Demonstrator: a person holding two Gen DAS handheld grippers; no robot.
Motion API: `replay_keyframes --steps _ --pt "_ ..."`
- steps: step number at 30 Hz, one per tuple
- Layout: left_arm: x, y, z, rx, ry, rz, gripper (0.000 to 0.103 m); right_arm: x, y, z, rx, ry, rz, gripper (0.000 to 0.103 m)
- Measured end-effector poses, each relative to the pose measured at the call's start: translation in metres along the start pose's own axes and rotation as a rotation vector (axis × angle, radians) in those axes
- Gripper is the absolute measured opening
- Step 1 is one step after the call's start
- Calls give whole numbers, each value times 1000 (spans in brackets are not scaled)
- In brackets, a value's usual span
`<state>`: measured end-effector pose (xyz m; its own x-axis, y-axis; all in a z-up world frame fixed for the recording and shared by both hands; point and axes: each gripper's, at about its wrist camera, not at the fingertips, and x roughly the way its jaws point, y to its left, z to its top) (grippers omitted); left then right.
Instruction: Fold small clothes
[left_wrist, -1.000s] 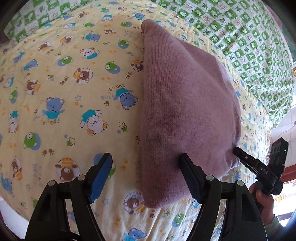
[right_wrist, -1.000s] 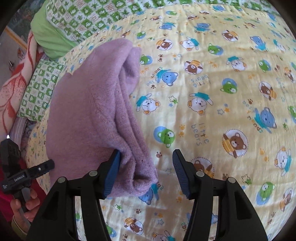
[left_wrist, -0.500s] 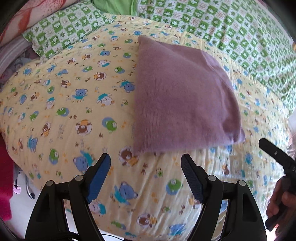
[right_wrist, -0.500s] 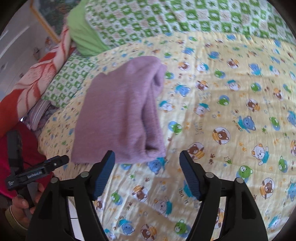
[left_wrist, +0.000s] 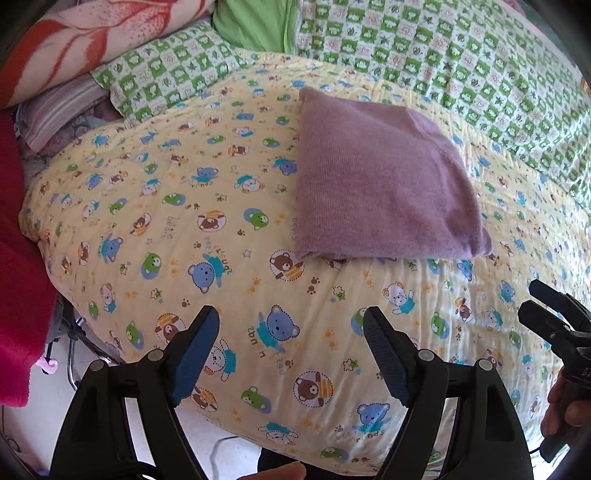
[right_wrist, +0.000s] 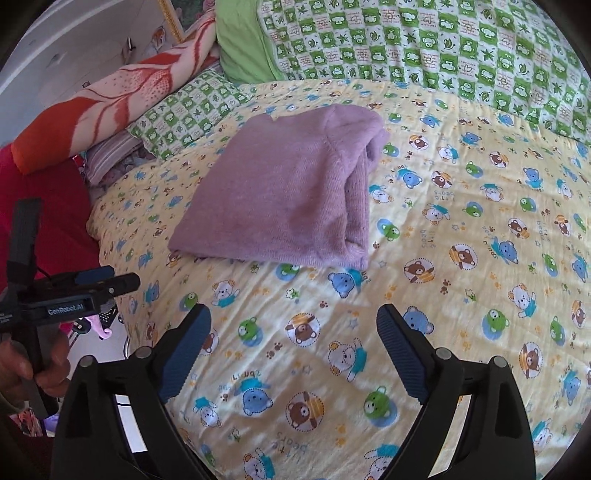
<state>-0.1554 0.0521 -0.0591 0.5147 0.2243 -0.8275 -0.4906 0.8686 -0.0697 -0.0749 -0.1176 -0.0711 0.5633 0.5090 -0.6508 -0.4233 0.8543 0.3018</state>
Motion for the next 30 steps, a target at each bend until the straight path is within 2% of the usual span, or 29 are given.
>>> replay_keyframes --steps 4,8,12,21,30 --pt "-3 -7 4 32 -29 12 81 -3 6 -1 -15 -21 -15 92" --pt "-8 -12 17 71 -75 -2 84 -16 16 7 -57 -92 -42 92" --pt "-2 -15 28 93 -101 3 84 -23 23 18 -83 -146 -54 102" --pt "38 -14 35 93 -70 15 85 18 26 26 -86 -87 -83 102" --pt "61 -18 39 117 -66 43 85 43 24 30 -28 -80 -120 102"
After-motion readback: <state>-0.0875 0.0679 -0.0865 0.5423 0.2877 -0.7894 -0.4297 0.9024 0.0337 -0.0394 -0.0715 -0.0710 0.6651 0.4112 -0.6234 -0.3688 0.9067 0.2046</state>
